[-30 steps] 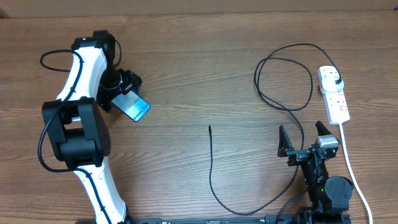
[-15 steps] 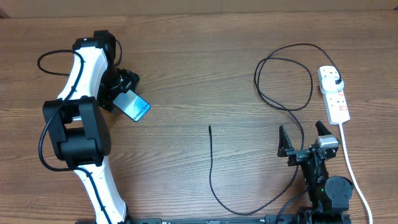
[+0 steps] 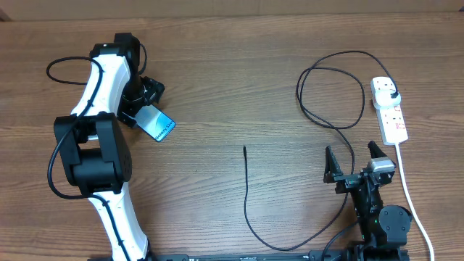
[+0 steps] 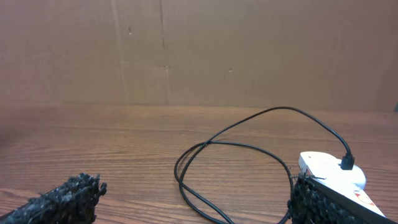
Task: Plug charger to phone and switch on socket
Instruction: 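Lower the left gripper and close it on the phone's long edges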
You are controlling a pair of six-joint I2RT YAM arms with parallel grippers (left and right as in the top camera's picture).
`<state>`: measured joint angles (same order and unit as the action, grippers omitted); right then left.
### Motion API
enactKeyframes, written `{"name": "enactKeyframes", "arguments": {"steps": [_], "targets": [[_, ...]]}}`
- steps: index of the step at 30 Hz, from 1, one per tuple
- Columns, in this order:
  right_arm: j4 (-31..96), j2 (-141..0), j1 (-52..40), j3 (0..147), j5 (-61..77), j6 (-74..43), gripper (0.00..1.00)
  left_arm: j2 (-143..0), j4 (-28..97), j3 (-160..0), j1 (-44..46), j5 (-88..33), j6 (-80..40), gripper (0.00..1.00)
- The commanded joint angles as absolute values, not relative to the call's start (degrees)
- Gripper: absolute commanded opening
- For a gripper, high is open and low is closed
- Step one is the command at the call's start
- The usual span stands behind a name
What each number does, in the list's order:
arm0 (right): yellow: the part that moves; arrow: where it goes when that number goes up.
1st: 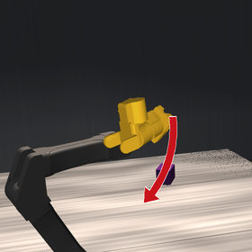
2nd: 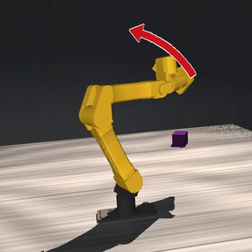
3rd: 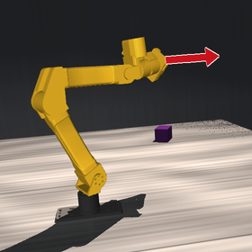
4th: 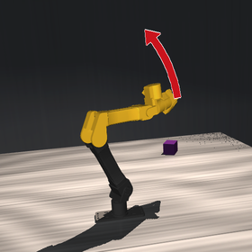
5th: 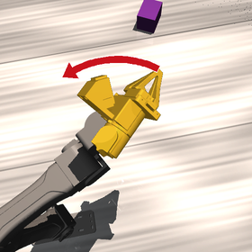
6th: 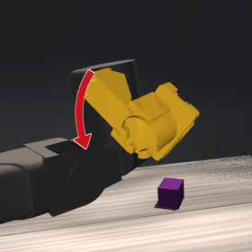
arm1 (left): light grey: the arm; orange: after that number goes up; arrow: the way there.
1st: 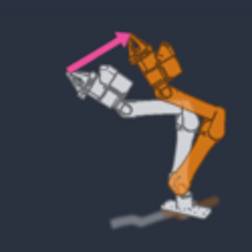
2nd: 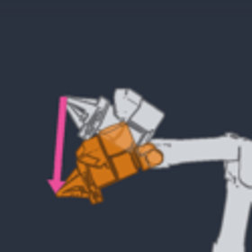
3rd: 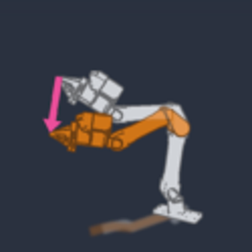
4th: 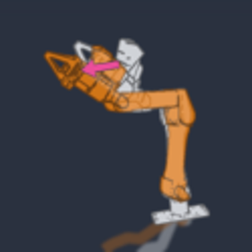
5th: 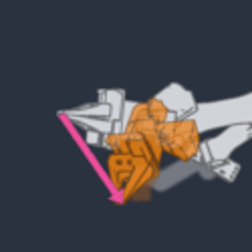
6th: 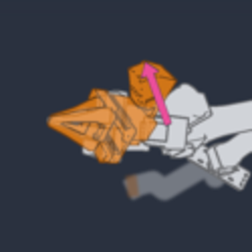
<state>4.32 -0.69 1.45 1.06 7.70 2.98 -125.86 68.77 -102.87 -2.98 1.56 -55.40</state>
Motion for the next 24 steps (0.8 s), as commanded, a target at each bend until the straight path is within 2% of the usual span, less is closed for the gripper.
{"name": "enactKeyframes", "arguments": {"steps": [1, 10, 24], "targets": [[4.14, -0.16, 1.19, 0.45, 8.19, 3.07, 1.0, -126.37, 68.64, -103.55, -2.24, 3.46, -56.45, 1.0], [4.14, -0.16, 1.19, 0.45, 8.19, 3.07, 1.0, -126.43, 67.94, -101.71, -2.22, 3.97, -56.38, 1.0], [4.14, -0.16, 1.19, 0.45, 8.19, 3.07, 1.0, -126.43, 56.88, -92.58, -2.22, 1.85, -56.38, 1.0]]}}
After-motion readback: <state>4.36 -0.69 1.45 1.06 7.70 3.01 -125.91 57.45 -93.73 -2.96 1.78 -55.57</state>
